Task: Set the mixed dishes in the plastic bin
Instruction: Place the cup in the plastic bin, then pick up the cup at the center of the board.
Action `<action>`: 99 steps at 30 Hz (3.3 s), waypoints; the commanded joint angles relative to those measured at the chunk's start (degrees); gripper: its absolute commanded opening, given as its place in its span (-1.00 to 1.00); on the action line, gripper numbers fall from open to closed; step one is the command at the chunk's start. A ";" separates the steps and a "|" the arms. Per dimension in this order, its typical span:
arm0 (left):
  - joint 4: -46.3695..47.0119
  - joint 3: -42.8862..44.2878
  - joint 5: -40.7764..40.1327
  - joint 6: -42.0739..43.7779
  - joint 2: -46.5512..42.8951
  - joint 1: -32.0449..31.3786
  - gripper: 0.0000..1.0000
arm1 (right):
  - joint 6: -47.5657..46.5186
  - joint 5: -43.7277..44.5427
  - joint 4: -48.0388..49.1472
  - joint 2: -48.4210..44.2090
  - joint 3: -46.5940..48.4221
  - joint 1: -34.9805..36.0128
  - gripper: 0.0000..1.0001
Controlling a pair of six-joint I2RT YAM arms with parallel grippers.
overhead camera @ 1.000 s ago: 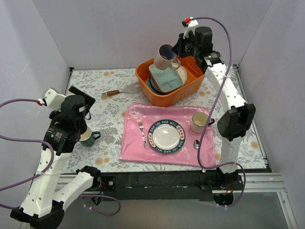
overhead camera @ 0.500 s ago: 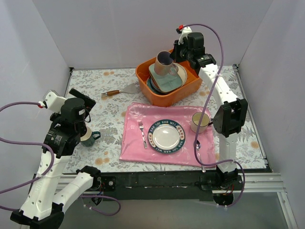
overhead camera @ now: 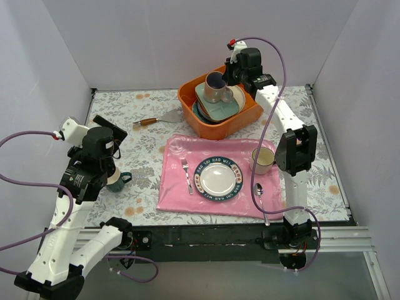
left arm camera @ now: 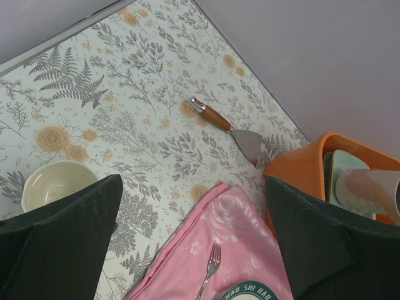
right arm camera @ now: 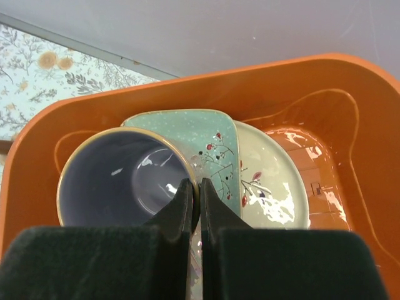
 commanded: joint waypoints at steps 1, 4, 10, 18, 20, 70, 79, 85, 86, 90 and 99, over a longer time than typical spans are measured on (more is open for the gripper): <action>1.15 -0.34 -0.30 0.40 0.28 0.30 0.96 | -0.26 1.36 10.42 -1.05 5.35 0.67 -0.97; 1.41 -0.43 -0.30 0.31 0.45 0.39 0.96 | -0.70 1.98 10.95 -0.35 5.70 0.85 -0.95; 1.85 -0.16 -0.30 0.40 1.24 0.30 0.96 | -1.31 2.59 11.83 1.15 6.14 1.02 -0.81; 2.03 0.45 -0.13 0.75 2.21 0.30 0.96 | -2.10 3.39 12.71 2.64 7.45 1.37 -0.49; 2.12 0.54 0.05 0.66 2.21 0.39 0.97 | -2.19 3.48 12.79 2.73 7.63 1.37 -0.41; 10.82 -2.89 35.55 4.27 6.43 2.15 0.96 | -27.06 -32.12 -6.19 -39.52 -24.87 0.50 0.94; 9.41 -3.32 36.61 3.21 6.08 3.46 0.96 | -26.71 -41.34 -4.87 -48.50 -39.54 -2.40 0.96; 10.38 -7.10 37.40 1.37 3.80 4.61 0.96 | -27.07 -49.69 -4.43 -53.16 -47.03 -3.55 0.95; 10.64 -7.98 37.49 1.28 3.27 4.87 0.96 | -26.72 -50.66 -4.00 -53.77 -48.95 -3.90 0.96; 10.82 -9.82 37.84 0.49 2.30 6.36 0.96 | -25.58 -51.54 -3.03 -56.15 -52.65 -5.04 0.95; 15.56 -14.05 47.41 -2.85 2.12 14.09 0.96 | -23.73 -53.21 -1.09 -58.61 -57.49 -7.06 0.95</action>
